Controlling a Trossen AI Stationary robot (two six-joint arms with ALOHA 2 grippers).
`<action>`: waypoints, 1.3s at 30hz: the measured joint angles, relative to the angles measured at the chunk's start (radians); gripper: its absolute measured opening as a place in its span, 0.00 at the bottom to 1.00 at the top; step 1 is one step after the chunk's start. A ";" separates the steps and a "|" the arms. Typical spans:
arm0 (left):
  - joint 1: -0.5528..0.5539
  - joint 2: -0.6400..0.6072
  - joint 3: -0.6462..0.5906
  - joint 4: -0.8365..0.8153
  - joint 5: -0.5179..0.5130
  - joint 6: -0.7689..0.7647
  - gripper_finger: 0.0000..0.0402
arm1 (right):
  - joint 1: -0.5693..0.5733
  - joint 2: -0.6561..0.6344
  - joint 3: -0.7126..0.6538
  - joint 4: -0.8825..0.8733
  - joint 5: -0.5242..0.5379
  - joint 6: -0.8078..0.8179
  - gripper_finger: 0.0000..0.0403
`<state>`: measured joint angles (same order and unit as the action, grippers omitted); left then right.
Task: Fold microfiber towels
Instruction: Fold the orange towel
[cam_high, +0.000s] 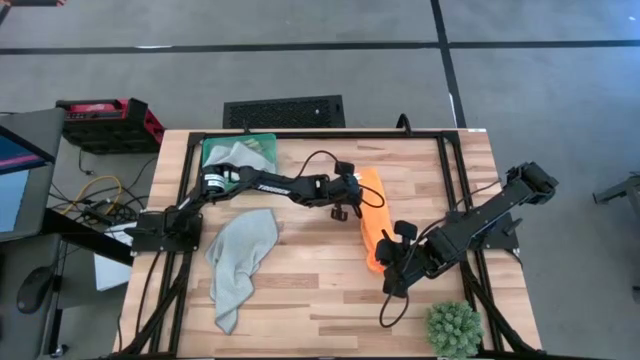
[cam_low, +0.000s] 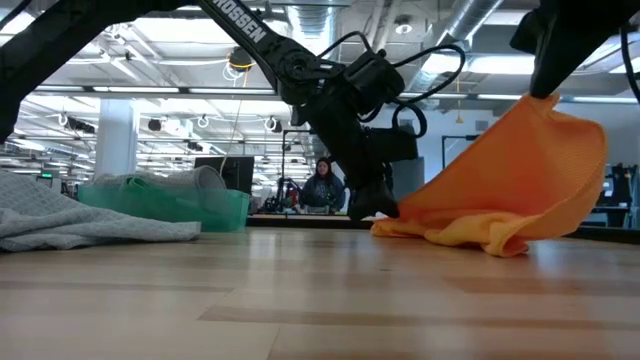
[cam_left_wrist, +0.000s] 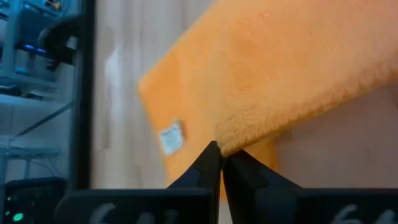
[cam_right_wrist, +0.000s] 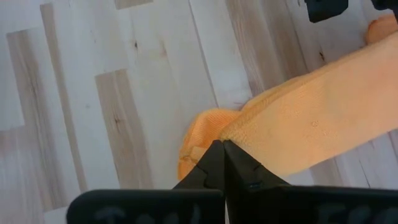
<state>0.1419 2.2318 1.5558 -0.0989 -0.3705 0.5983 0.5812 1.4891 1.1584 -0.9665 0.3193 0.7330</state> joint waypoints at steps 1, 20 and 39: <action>-0.001 -0.007 0.000 -0.005 -0.008 -0.002 0.00 | 0.001 0.000 0.000 -0.006 0.000 0.001 0.03; -0.075 -0.325 0.000 -0.403 -0.096 -0.153 0.00 | -0.042 0.001 0.171 -0.522 0.214 0.212 0.03; -0.015 -0.624 0.001 -0.467 -0.221 -0.172 0.00 | -0.416 0.001 0.423 -0.602 0.565 -0.135 0.03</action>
<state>0.1273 1.6081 1.5570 -0.5663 -0.5919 0.4266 0.1650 1.4899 1.5815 -1.5685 0.8847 0.5985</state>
